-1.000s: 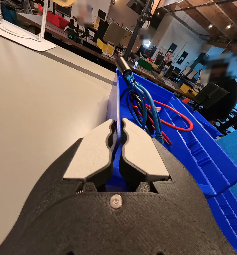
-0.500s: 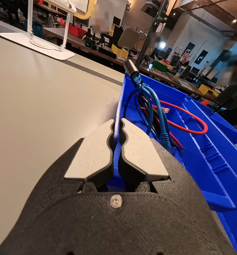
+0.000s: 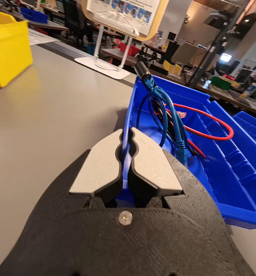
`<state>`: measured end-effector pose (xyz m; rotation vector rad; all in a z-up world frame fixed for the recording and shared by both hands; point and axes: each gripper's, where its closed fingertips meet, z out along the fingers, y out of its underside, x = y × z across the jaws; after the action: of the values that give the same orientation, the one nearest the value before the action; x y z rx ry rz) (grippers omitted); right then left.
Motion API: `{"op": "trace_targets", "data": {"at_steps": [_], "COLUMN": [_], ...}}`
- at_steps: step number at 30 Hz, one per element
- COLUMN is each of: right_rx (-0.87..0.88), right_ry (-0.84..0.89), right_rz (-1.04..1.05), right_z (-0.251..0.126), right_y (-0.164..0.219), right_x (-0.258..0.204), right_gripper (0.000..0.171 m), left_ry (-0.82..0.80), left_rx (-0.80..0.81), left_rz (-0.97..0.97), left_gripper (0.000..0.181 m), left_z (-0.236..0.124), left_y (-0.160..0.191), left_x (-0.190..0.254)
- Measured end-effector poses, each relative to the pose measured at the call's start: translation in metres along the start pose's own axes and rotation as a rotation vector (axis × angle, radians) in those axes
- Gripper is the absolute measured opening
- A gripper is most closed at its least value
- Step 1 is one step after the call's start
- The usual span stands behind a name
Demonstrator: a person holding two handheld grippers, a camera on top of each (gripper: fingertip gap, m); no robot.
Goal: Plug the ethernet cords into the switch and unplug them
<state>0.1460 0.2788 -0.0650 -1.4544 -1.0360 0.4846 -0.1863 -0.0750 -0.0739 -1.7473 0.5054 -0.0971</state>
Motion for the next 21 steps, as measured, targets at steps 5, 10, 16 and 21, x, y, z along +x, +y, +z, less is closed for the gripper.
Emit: {"op": "trace_targets", "data": {"at_steps": [5,10,16,21], "right_rx": [0.045,0.076,0.072,0.036], "right_ry": [-0.185,-0.402,-0.685,-0.871], "right_rz": [-0.014,0.005,0.072,0.116], "right_z": [0.002,-0.001,0.001,0.029], "right_y": [-0.010,-0.019,-0.024,-0.030], "right_x": [-0.036,-0.070,-0.094,-0.101], "right_gripper": [0.004,0.004,0.005,0.006], "left_ry": [0.226,0.427,0.570,0.606], "left_rx": [0.045,0.086,0.119,0.123], "left_rz": [0.032,0.075,0.090,0.100], "left_gripper": [0.003,0.004,0.004,0.003], "left_z": [-0.005,-0.012,-0.021,-0.014], "left_y": [-0.009,-0.016,-0.022,-0.027], "left_x": [0.044,0.083,0.115,0.132]}}
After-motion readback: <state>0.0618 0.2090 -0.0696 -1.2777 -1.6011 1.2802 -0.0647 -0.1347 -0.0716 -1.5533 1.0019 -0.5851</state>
